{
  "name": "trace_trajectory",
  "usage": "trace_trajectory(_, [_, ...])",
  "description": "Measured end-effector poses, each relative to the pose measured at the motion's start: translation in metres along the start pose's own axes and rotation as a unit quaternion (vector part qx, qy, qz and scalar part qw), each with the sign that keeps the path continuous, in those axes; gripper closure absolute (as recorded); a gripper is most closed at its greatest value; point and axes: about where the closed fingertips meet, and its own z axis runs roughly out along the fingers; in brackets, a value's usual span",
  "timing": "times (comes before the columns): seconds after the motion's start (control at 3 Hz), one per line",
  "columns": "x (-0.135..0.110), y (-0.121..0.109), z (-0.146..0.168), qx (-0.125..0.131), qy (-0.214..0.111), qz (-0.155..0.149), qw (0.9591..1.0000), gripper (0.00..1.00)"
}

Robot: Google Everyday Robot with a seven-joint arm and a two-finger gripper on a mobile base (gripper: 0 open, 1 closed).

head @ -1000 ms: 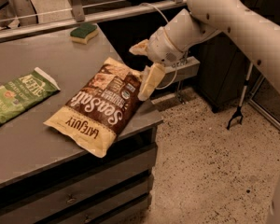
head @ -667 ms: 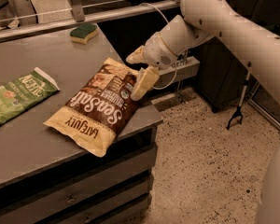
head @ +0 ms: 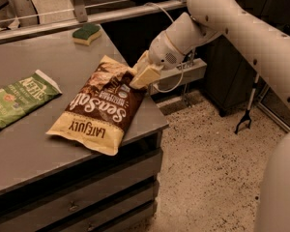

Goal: Pick brown chip bag

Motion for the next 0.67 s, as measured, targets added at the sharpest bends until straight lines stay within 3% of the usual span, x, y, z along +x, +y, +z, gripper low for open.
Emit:
trace_trajectory(0.33, [-0.004, 0.004, -0.013, -0.001, -0.012, 0.019, 0.9997, 0.87])
trace_trajectory(0.67, [-0.011, 0.011, -0.035, -0.008, -0.049, 0.056, 0.9972, 1.00])
